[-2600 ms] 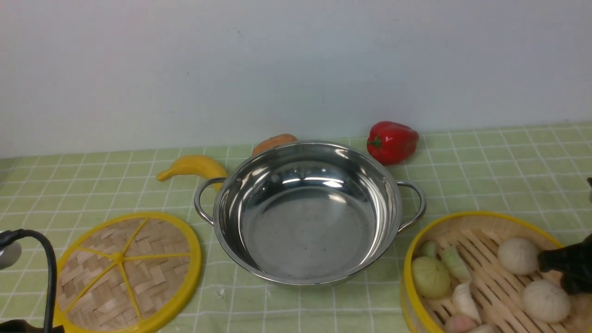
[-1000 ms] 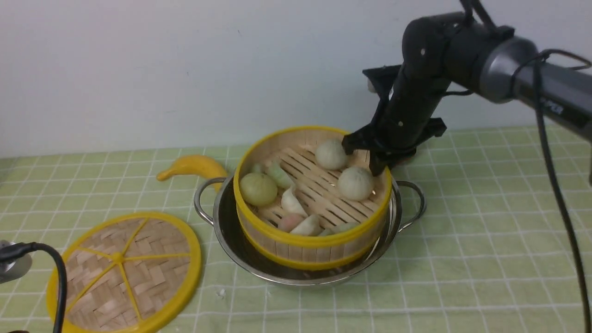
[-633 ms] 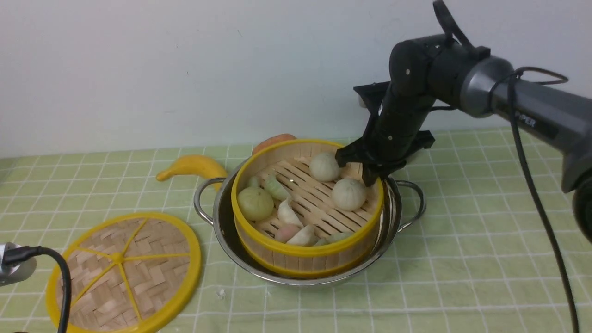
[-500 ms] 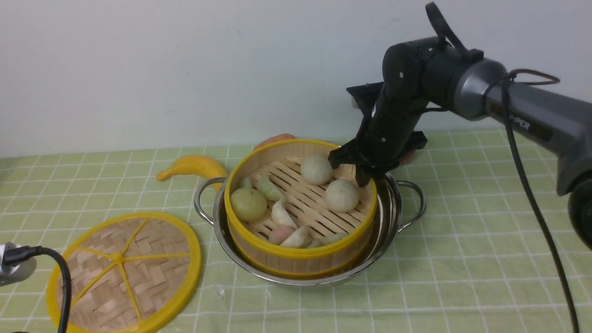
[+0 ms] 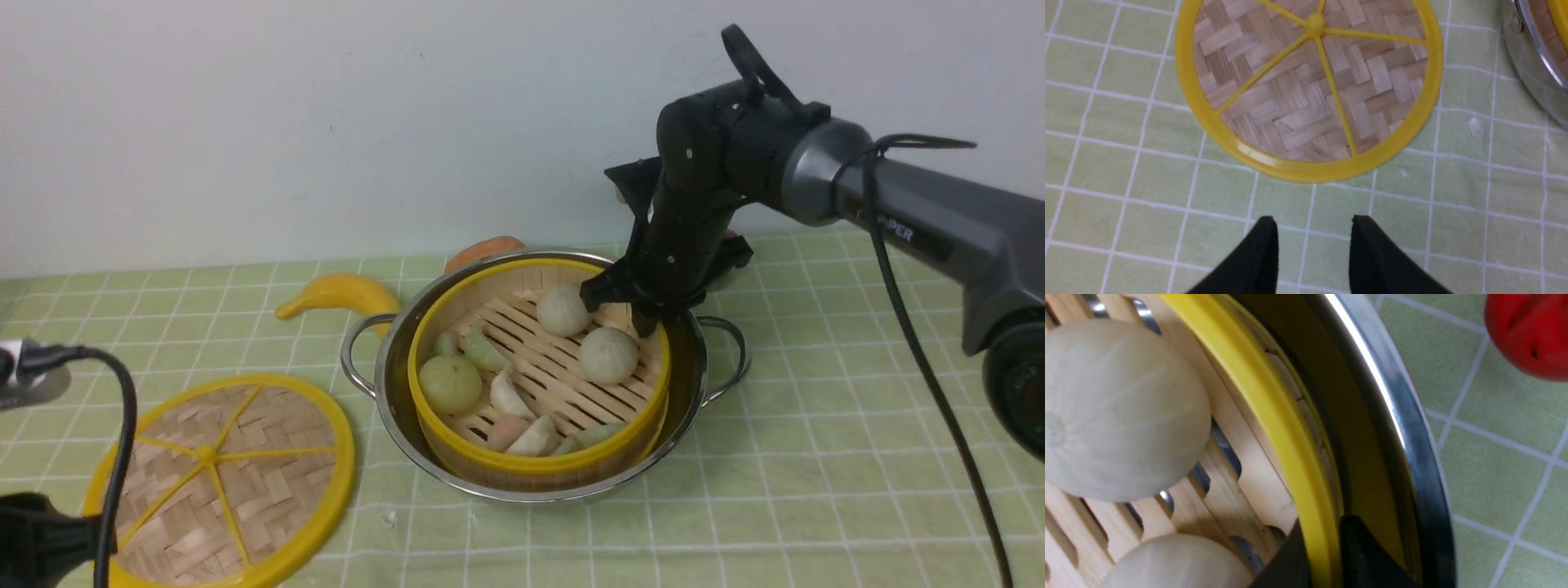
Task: Place the steamer in the pot on the green tablecloth, and put the lid on the steamer.
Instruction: 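Place the bamboo steamer basket of food into the steel pot with the right gripper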
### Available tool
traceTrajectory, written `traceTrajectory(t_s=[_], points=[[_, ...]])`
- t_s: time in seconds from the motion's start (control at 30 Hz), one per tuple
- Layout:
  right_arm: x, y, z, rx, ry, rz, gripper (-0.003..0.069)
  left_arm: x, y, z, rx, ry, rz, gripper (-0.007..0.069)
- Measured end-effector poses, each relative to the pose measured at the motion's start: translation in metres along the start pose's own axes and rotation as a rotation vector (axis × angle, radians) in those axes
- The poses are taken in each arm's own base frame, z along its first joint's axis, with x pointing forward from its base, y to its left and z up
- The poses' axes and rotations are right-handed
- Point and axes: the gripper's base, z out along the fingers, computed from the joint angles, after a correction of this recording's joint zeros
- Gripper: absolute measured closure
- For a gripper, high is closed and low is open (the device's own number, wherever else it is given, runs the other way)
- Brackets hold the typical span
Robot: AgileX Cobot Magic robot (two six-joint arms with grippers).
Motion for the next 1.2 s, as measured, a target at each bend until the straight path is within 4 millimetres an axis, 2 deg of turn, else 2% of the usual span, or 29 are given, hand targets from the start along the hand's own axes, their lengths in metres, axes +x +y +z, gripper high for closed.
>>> traceTrajectory(t_s=[0.07,0.1,0.13,0.2,0.23,0.3,0.37,0.47,0.53,0.57,0.6,0.63,0.73,0.77,0.87,0.97,1.07,1.13,1.17,1.2], points=[[0.000,0.001,0.000,-0.007,-0.002,0.003,0.0505,-0.021,-0.003,0.003,-0.006,0.012,0.003,0.0382],[0.000,0.001,0.000,-0.007,-0.002,0.002,0.0500,-0.024,-0.003,0.002,-0.005,0.006,0.003,0.0382],[0.000,0.001,-0.001,-0.012,0.000,-0.001,0.0435,-0.044,-0.006,0.009,-0.010,0.036,0.003,0.0382],[0.000,0.002,-0.001,-0.014,0.004,0.000,0.0401,-0.054,-0.007,0.014,-0.012,0.051,0.003,0.0382],[0.001,0.002,-0.001,-0.015,0.011,0.000,0.0347,-0.071,-0.010,0.021,-0.014,0.066,0.003,0.0382],[0.002,0.002,-0.002,-0.013,0.020,0.000,0.0292,-0.088,-0.013,0.034,-0.018,0.091,0.004,0.0382],[0.002,0.002,-0.003,-0.012,0.022,0.000,0.0255,-0.096,-0.014,0.044,-0.021,0.115,0.007,0.0382],[0.001,0.002,-0.011,-0.014,0.011,-0.003,0.0187,-0.117,-0.017,0.074,-0.029,0.180,0.019,0.0382],[0.000,0.001,-0.015,-0.009,0.001,-0.007,0.0177,-0.120,-0.017,0.082,-0.032,0.207,0.025,0.0382],[-0.001,0.001,-0.025,-0.002,-0.019,-0.013,0.0167,-0.123,-0.017,0.099,-0.039,0.256,0.026,0.0382],[-0.001,0.001,-0.026,0.000,-0.023,-0.015,0.0166,-0.123,-0.017,0.101,-0.039,0.261,0.026,0.0382],[-0.003,-0.001,-0.037,0.020,-0.048,-0.027,0.0161,-0.123,-0.017,0.117,-0.045,0.306,0.027,0.0382],[-0.004,-0.003,-0.053,0.044,-0.087,-0.040,0.0159,-0.119,-0.017,0.144,-0.053,0.370,0.029,0.0382],[-0.004,-0.003,-0.056,0.044,-0.091,-0.040,0.0159,-0.119,-0.017,0.146,-0.054,0.373,0.030,0.0382],[-0.005,-0.003,-0.074,0.036,-0.127,-0.040,0.0158,-0.115,-0.016,0.167,-0.058,0.410,0.034,0.0382],[-0.004,-0.002,-0.098,0.026,-0.172,-0.039,0.0158,-0.112,-0.015,0.183,-0.063,0.424,0.042,0.0382],[-0.002,-0.001,-0.129,0.000,-0.229,-0.034,0.0158,-0.110,-0.015,0.196,-0.062,0.423,0.049,0.0382],[0.003,0.001,-0.160,-0.032,-0.286,-0.031,0.0158,-0.109,-0.014,0.203,-0.062,0.421,0.049,0.0382],[0.007,0.001,-0.182,-0.055,-0.325,-0.035,0.0158,-0.109,-0.014,0.204,-0.062,0.424,0.049,0.0382],[0.008,0.002,-0.185,-0.058,-0.332,-0.036,0.0158,-0.108,-0.014,0.205,-0.062,0.426,0.049,0.0382]])
